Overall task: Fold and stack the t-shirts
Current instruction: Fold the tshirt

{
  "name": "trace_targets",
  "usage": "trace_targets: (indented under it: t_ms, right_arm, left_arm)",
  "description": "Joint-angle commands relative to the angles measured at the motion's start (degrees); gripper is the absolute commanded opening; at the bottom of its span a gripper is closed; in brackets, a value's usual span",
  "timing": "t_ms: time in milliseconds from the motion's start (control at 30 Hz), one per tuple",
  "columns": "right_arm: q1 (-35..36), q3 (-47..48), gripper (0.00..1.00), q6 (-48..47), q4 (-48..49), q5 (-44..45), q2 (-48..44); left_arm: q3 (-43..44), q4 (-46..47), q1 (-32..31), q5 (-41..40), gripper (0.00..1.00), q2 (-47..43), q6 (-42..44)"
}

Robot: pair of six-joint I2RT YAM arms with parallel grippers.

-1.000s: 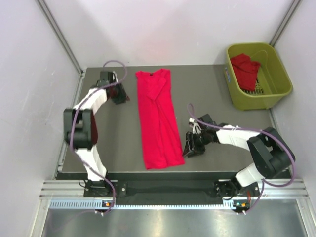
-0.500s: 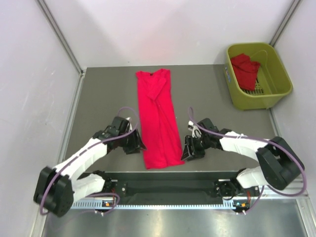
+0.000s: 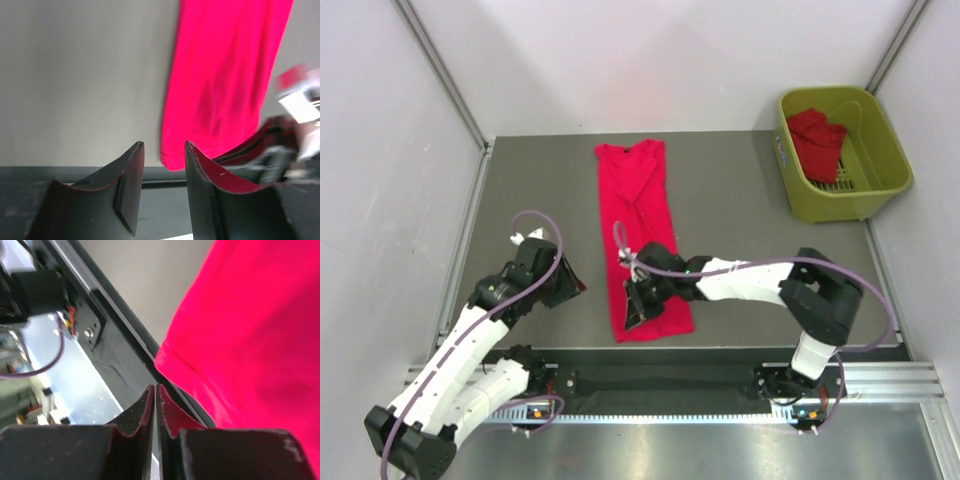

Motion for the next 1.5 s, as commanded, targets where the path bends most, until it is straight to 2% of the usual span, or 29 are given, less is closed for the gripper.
trace_targets:
  t_ms: [0, 67, 333, 533, 800, 900, 967, 1033, 1167, 1267, 1367, 1400, 1467]
  right_arm:
    - [4.0, 4.3, 0.03, 2.2, 4.4, -0.5, 3.7]
    - [5.4, 5.0, 0.0, 2.3, 4.7, -0.5, 5.9]
    - [6.1, 4.5, 0.0, 2.3, 6.0, 0.0, 8.8]
    - [5.8, 6.2, 0.0, 1.7, 2.9, 0.4, 5.9]
    - [4.9, 7.7, 0.0, 0.7, 1.8, 0.2, 7.3]
    - [4.2, 7.5, 0.0, 0.0, 2.2, 0.0, 8.8]
    - [4.3, 8.6, 0.0, -1.6, 1.2, 0.3, 10.0]
    - [4.7, 8.9, 0.0, -1.8, 1.8, -0.3, 12.1]
    - [5.6, 7.3, 0.0, 1.4, 6.7, -3.0, 14.0]
    - [5.8, 6.0, 0.01, 2.5, 9.0, -4.7, 13.9]
    - [3.9, 4.6, 0.06, 2.1, 8.9, -4.6, 9.8]
    - [2.1, 4.3, 0.07, 2.1, 8.1, -4.6, 6.8]
    - [0.1, 3.4, 0.11, 1.3, 6.2, -4.3, 3.0]
  left_arm:
    - [2.6, -4.5, -0.1, -6.0, 0.43, -3.0, -2.1]
    - [2.8, -5.4, -0.1, -5.9, 0.43, -3.7, -2.7]
    - [1.7, -6.4, -0.1, -3.3, 0.41, -7.3, -3.0]
    - [1.5, -7.8, -0.1, -2.2, 0.4, -9.8, -3.0]
    - [-0.2, -7.1, -0.1, -0.2, 0.41, -9.3, -3.0]
    - [-0.7, -6.1, -0.1, 2.9, 0.5, -8.3, -3.1]
    - [-1.3, -5.4, -0.1, 4.1, 0.63, -8.3, -3.3]
    - [-2.5, -4.5, -0.1, 5.3, 0.7, -8.9, -3.2]
    - [-4.4, -3.8, -0.1, 6.7, 0.74, -9.9, -4.2]
    - [-6.3, -2.5, -0.1, 7.9, 0.71, -9.8, -5.0]
    - [-7.8, -0.4, -0.1, 9.2, 0.67, -9.0, -4.8]
    - [-8.2, 0.2, -0.1, 9.6, 0.6, -8.7, -4.5]
    - [-8.5, 3.0, -0.1, 12.0, 0.59, -7.6, -4.2]
